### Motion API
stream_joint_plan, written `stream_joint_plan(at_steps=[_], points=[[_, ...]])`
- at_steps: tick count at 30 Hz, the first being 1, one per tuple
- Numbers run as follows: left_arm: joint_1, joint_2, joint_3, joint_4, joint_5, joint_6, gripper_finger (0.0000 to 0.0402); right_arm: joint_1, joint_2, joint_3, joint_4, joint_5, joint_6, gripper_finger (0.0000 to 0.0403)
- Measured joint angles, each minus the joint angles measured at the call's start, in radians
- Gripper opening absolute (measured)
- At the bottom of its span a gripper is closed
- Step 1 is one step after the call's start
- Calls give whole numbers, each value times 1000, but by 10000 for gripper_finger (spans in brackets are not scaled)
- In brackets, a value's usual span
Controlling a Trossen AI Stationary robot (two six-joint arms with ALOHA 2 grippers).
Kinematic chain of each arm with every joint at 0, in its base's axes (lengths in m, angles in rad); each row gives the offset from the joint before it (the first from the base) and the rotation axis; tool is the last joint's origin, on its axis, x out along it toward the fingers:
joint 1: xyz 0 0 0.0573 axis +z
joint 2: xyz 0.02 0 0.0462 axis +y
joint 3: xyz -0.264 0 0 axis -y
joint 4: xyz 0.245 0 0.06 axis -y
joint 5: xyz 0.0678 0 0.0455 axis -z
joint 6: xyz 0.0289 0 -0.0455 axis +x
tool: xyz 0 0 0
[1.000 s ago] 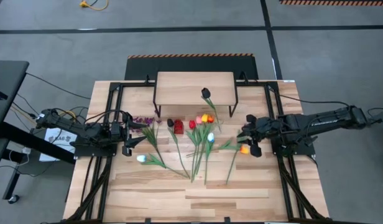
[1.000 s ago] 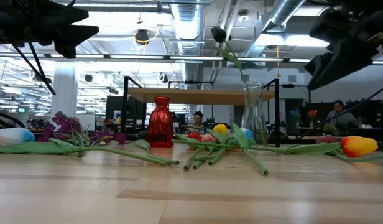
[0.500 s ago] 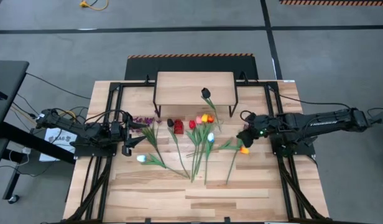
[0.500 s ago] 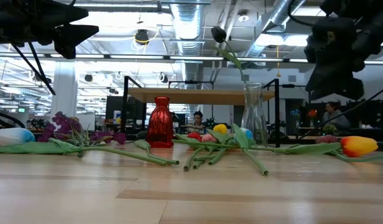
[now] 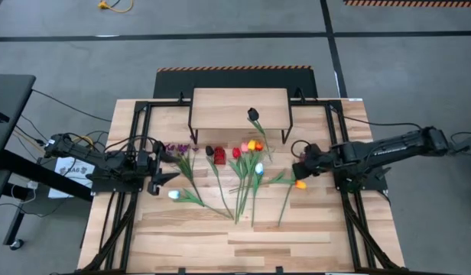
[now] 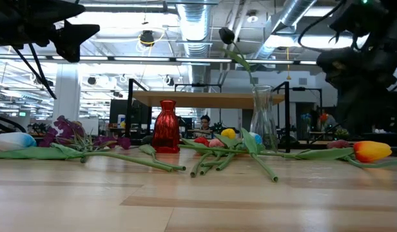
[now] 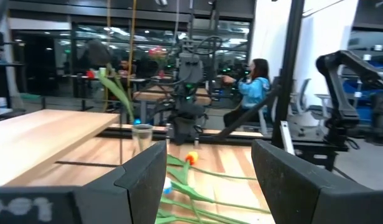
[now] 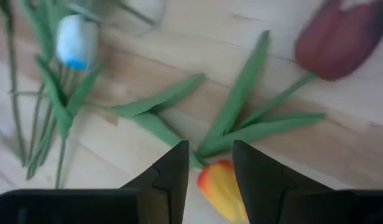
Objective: Pick and place flowers into a vace then onto a shelf
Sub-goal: Put the dark red flower into the transparent vase
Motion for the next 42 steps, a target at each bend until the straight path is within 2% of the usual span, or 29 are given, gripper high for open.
stream_joint_plan(at_steps=[6,14,22,37,42], points=[[0,0,0,0,41,0,224,0,50,0,6,68,125,117],[0,0,0,0,43,0,224,0,146,0,6,67,256,117],[0,0,0,-15,43,0,224,-6,230,0,7,68,315,117],[0,0,0,-35,42,0,224,-133,300,0,105,67,225,116],[0,0,0,-34,42,0,224,-162,300,0,100,64,198,100]])
